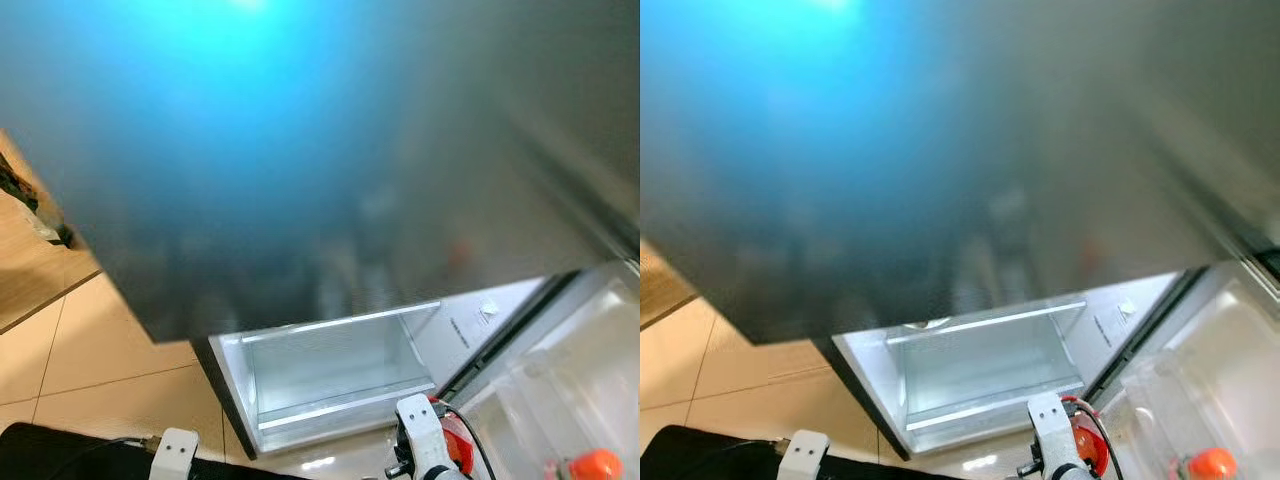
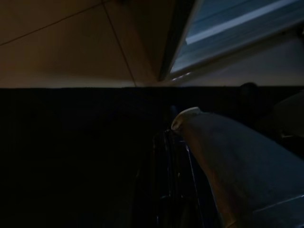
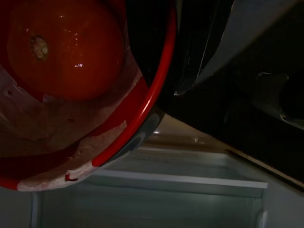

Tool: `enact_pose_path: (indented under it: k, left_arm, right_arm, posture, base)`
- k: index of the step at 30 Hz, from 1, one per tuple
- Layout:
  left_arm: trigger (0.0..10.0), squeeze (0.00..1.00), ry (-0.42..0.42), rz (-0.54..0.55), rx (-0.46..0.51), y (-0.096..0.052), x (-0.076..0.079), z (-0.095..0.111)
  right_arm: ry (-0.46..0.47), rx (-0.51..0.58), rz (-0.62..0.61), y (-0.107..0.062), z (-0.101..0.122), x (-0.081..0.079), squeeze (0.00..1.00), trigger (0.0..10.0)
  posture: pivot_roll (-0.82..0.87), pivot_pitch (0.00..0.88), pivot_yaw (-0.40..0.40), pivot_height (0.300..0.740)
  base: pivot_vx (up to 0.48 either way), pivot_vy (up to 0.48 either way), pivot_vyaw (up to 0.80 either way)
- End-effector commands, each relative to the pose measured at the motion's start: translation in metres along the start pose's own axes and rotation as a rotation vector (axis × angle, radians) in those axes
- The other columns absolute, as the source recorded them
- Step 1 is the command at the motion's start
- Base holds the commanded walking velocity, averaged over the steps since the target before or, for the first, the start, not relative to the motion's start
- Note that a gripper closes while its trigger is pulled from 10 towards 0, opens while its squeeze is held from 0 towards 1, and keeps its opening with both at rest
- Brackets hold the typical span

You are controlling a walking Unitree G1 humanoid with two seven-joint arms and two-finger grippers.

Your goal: Restocking fridge

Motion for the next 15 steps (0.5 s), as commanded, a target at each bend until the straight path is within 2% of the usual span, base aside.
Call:
enact_pose_path:
  k: [1, 15]
  left_arm:
    - [10.0, 0.00, -0.003, 0.018, -0.026, -0.0038, -0.0054, -0.0084]
    - [10.0, 0.00, -0.010, 0.018, -0.026, -0.0031, -0.0050, -0.0076]
  right_arm:
    - [0.005, -0.006, -0.012, -0.0006, -0.0017, 0.0023, 0.00, 10.0]
    - [0.001, -0.007, -0.010, -0.0002, -0.0010, 0.0026, 0.00, 10.0]
  posture:
    - [-0.11, 0.104, 0.009, 0.740]
    - [-0.11, 0.104, 0.007, 0.740]
  base:
    - [0.000, 0.000, 0.00]
    - [0.000, 0.000, 0.00]
Point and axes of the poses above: a point about 5 cm out from each wrist's last joint towards the gripper, its own y axis pointing out of the wrist towards the gripper, its own z axis along the axis of the wrist's last joint, x = y × z, the point moved 6 cm from there along y, pointing out of the wrist towards the gripper, and after that the axes turned 9 degrees about -y, right-handed, at the moved point
